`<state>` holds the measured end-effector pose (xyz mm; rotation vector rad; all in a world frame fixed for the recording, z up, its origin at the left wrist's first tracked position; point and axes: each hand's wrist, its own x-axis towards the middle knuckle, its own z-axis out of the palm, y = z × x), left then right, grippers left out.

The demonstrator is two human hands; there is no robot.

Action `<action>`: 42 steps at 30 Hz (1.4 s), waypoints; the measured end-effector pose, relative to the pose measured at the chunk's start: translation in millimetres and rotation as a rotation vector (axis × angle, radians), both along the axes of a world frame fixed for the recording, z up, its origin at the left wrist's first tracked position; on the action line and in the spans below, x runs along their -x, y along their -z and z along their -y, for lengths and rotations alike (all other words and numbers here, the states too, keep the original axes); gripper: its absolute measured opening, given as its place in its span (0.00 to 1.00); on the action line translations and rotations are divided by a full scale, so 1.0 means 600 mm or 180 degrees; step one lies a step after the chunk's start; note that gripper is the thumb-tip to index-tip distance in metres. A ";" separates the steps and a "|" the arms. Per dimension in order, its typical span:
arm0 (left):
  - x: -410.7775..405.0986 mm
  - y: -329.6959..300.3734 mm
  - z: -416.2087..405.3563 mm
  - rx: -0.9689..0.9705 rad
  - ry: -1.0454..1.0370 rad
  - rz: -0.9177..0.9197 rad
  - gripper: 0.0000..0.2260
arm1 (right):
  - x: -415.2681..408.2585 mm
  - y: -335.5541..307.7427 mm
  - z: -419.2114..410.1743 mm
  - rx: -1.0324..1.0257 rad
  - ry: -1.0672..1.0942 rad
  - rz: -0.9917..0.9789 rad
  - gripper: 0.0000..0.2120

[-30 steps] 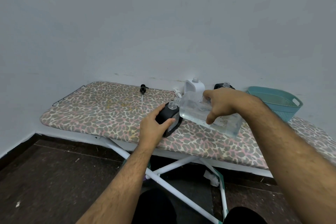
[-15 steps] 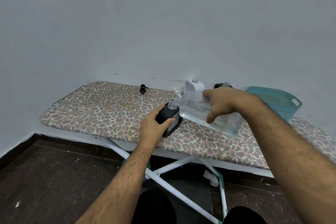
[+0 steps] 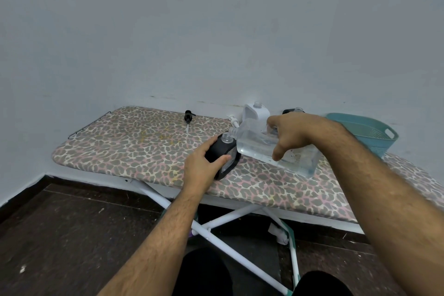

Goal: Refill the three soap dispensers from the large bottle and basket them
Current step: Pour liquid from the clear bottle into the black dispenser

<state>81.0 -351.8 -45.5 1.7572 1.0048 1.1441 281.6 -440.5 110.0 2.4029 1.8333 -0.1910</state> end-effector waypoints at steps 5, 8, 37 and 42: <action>0.000 0.000 -0.002 -0.0028 -0.0019 -0.0009 0.30 | 0.001 -0.002 -0.001 0.0029 0.0009 0.0034 0.37; 0.000 0.000 -0.002 -0.0011 -0.0006 0.0000 0.30 | 0.001 -0.003 -0.003 0.0042 0.0025 0.0023 0.37; -0.001 0.003 -0.002 -0.0018 0.0010 0.0058 0.30 | 0.006 -0.015 -0.005 0.0116 0.0093 0.0094 0.37; -0.001 0.003 -0.002 -0.0021 0.0013 0.0064 0.30 | 0.008 -0.016 -0.006 0.0131 0.0103 0.0092 0.39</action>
